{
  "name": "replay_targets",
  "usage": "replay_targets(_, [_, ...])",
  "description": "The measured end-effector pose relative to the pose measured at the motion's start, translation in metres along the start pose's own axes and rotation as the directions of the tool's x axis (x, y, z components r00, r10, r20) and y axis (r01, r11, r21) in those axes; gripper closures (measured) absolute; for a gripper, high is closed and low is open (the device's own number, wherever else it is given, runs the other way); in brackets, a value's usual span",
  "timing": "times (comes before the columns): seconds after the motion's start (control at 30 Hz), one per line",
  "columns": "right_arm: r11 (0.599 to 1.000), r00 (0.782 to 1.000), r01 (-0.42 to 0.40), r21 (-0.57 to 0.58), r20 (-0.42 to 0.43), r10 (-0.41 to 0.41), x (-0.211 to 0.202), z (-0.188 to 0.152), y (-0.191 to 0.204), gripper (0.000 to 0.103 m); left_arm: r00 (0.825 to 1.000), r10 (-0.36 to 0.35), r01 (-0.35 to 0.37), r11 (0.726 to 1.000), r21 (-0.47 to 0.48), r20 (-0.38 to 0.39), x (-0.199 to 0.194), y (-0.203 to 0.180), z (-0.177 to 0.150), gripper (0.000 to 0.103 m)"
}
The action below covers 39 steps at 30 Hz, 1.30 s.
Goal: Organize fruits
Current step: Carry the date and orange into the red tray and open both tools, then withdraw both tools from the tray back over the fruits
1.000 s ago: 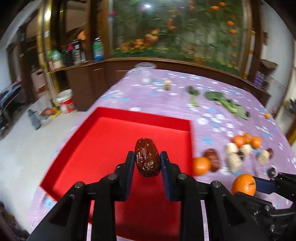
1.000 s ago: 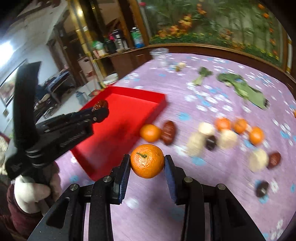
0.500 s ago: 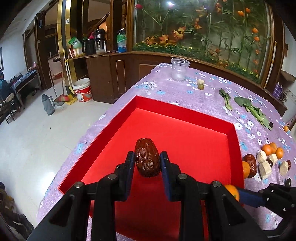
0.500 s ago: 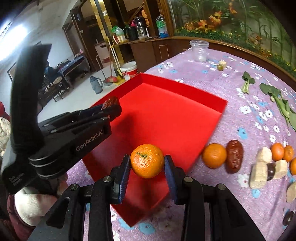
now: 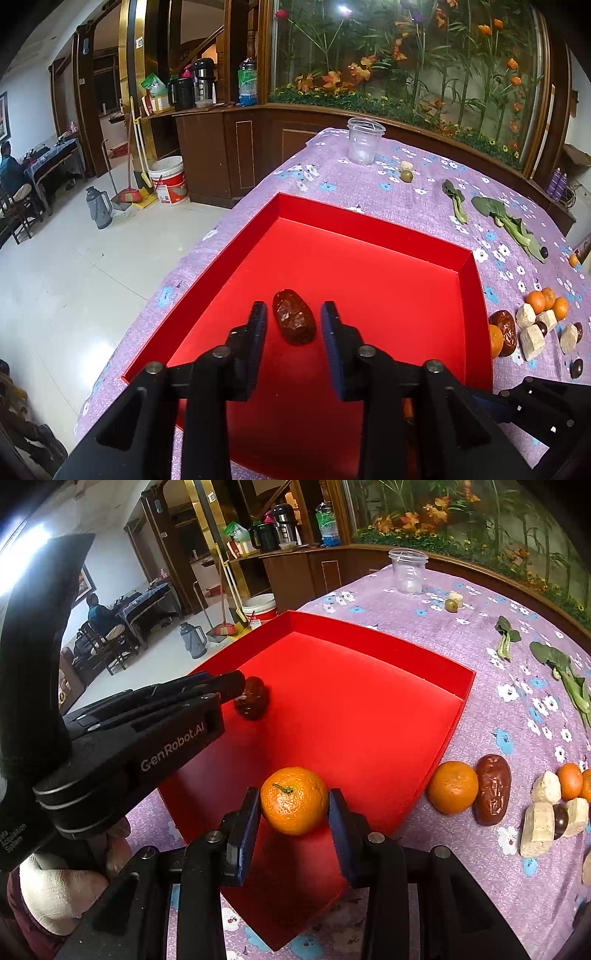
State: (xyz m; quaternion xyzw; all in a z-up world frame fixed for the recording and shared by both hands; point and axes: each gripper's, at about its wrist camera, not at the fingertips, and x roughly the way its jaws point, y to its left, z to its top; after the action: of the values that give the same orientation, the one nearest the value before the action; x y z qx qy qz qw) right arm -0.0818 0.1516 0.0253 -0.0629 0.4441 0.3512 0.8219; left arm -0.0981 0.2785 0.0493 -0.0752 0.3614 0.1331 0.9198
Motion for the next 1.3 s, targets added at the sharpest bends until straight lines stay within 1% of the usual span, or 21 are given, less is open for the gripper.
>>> replay_targets(0.03, [1.0, 1.0, -0.001, 0.001, 0.002, 0.001, 0.0, 0.0, 0.0, 0.062, 1.0, 0.002, -0.002, 1.0, -0.004, 0.003, -0.001, 0.001, 0.0, 0.059])
replay_targets(0.07, [1.0, 1.0, -0.002, 0.002, 0.002, 0.002, -0.001, 0.0, 0.001, 0.062, 1.0, 0.004, -0.004, 1.0, -0.007, 0.007, -0.003, 0.001, 0.001, 0.051])
replay_targets(0.23, [1.0, 1.0, -0.005, -0.006, 0.016, 0.005, -0.005, 0.0, 0.003, 0.061, 1.0, 0.004, -0.004, 1.0, -0.008, 0.019, -0.011, 0.001, 0.003, 0.044])
replay_targets(0.33, [1.0, 0.999, -0.006, -0.008, 0.033, 0.006, -0.011, 0.0, 0.005, 0.056, 1.0, 0.004, -0.004, 1.0, -0.006, 0.026, -0.015, -0.001, 0.003, 0.038])
replay_targets(0.4, [1.0, 0.999, -0.008, -0.007, 0.043, 0.008, -0.014, -0.001, 0.005, 0.053, 0.999, 0.006, -0.005, 1.0, -0.004, 0.032, -0.019, -0.001, 0.003, 0.037])
replay_targets(0.63, [1.0, 0.996, -0.021, 0.021, 0.086, 0.019, -0.035, -0.007, 0.001, 0.052, 0.997, 0.005, -0.006, 1.0, 0.016, 0.075, -0.042, -0.01, 0.004, 0.037])
replay_targets(0.8, [0.999, 0.994, -0.014, 0.045, 0.113, 0.009, -0.051, -0.016, -0.008, 0.052, 0.994, 0.011, -0.016, 0.999, 0.042, 0.109, -0.059, -0.024, 0.004, 0.036])
replay_targets(0.83, [0.999, 0.993, -0.013, 0.051, 0.118, 0.007, -0.055, -0.017, -0.012, 0.052, 0.993, 0.014, -0.02, 0.999, 0.047, 0.119, -0.063, -0.028, 0.003, 0.034])
replay_targets(0.87, [0.998, 0.992, -0.012, 0.059, 0.125, 0.004, -0.059, -0.02, -0.015, 0.052, 0.992, 0.017, -0.024, 0.998, 0.051, 0.129, -0.068, -0.031, 0.003, 0.029])
replay_targets(0.93, [0.997, 0.99, -0.009, 0.077, 0.138, -0.001, -0.068, -0.026, -0.022, 0.051, 0.987, 0.029, -0.039, 0.997, 0.06, 0.157, -0.077, -0.038, 0.002, 0.024])
replay_targets(1.0, [0.996, 0.989, -0.005, 0.089, 0.15, -0.008, -0.076, -0.031, -0.029, 0.049, 0.983, 0.033, -0.047, 0.996, 0.073, 0.182, -0.085, -0.045, 0.002, 0.022])
replay_targets(1.07, [0.994, 0.986, 0.004, 0.108, 0.166, -0.022, -0.086, -0.039, -0.038, 0.046, 0.979, 0.038, -0.057, 0.995, 0.087, 0.202, -0.094, -0.054, 0.001, 0.017])
replay_targets(1.17, [0.99, 0.983, 0.012, 0.141, 0.182, -0.038, -0.097, -0.049, -0.053, 0.045, 0.975, 0.034, -0.058, 0.993, 0.103, 0.22, -0.102, -0.065, -0.001, 0.015])
replay_targets(1.3, [0.98, 0.978, 0.032, 0.195, 0.198, -0.071, -0.114, -0.068, -0.078, 0.045, 0.977, 0.011, -0.036, 0.993, 0.114, 0.212, -0.106, -0.075, -0.003, 0.015])
